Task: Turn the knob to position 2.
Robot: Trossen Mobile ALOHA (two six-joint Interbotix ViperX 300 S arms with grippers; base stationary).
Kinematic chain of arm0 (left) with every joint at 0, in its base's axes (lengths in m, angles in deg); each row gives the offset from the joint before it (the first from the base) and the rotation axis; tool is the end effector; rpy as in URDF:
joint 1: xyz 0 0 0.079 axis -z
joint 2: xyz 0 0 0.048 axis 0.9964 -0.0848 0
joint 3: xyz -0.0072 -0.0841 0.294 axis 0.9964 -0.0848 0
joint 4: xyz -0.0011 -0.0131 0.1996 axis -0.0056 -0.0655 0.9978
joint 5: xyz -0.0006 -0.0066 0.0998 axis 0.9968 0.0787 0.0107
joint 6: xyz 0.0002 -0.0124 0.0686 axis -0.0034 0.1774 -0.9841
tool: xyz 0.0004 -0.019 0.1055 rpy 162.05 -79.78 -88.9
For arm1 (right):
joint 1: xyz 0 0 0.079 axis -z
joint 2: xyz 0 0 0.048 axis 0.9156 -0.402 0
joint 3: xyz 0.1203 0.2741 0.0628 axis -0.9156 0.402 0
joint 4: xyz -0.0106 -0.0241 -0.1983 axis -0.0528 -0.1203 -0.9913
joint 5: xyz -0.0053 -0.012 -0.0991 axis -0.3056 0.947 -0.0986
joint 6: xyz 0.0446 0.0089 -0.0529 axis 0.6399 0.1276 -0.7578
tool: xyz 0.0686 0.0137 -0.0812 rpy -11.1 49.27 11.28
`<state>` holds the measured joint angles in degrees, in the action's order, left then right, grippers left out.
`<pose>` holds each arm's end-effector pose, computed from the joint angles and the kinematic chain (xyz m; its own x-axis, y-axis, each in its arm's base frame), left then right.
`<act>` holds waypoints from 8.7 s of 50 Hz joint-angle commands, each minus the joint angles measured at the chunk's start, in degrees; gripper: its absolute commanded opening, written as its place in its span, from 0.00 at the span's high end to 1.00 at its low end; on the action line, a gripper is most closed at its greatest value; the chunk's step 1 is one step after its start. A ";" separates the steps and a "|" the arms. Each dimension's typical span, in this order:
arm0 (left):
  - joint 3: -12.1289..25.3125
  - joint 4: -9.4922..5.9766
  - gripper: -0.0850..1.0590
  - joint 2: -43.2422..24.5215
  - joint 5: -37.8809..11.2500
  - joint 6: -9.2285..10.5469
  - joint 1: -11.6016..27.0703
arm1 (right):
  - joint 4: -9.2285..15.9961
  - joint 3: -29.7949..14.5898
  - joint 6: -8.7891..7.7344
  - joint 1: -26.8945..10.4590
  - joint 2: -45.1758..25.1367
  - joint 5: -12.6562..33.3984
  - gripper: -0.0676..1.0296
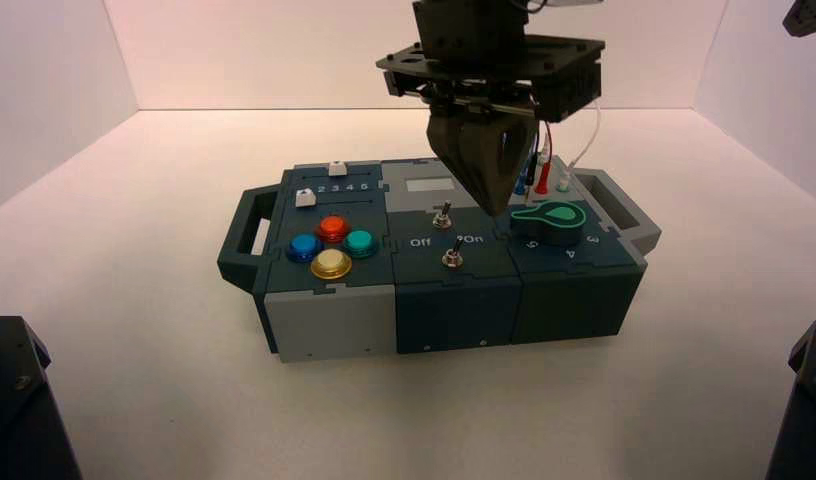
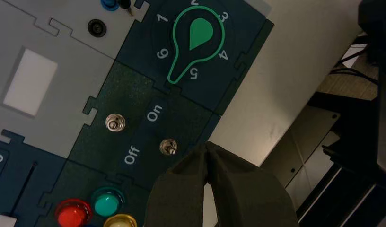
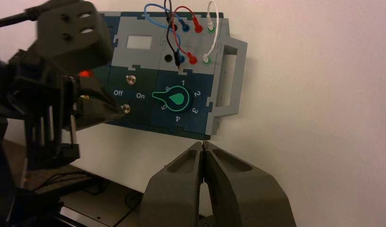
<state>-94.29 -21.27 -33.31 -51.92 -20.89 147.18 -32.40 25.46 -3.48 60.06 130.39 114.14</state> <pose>0.1528 -0.3430 0.0805 -0.0382 -0.2407 -0.9699 0.8053 0.5672 -0.1725 0.1338 0.0612 0.2040 0.4435 0.3110 -0.8406 -0.2302 0.9459 0.2285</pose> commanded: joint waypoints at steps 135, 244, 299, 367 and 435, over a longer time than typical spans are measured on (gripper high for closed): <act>15.56 4.75 0.95 -13.54 -2.37 -3.08 -3.25 | -0.70 -0.88 -0.62 -1.58 0.88 -2.11 0.96; 26.19 7.65 0.95 -19.25 -7.29 -4.92 -3.69 | -0.88 -0.70 -0.53 -2.02 0.35 -2.64 0.96; 27.69 7.29 0.95 -19.86 -10.28 -4.92 -0.62 | -1.32 -0.79 -0.53 -2.11 0.26 -2.90 0.96; 29.97 8.88 0.95 -19.95 -12.39 -4.92 0.00 | -1.49 -1.23 -0.44 -2.72 0.00 -3.16 0.96; 31.73 8.53 0.95 -21.62 -12.92 -4.92 1.05 | -1.93 -1.32 -0.35 -2.72 0.00 -3.25 0.96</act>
<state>-64.06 -12.56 -55.81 -64.84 -25.46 147.62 -34.33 25.72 -3.75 57.68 131.18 111.41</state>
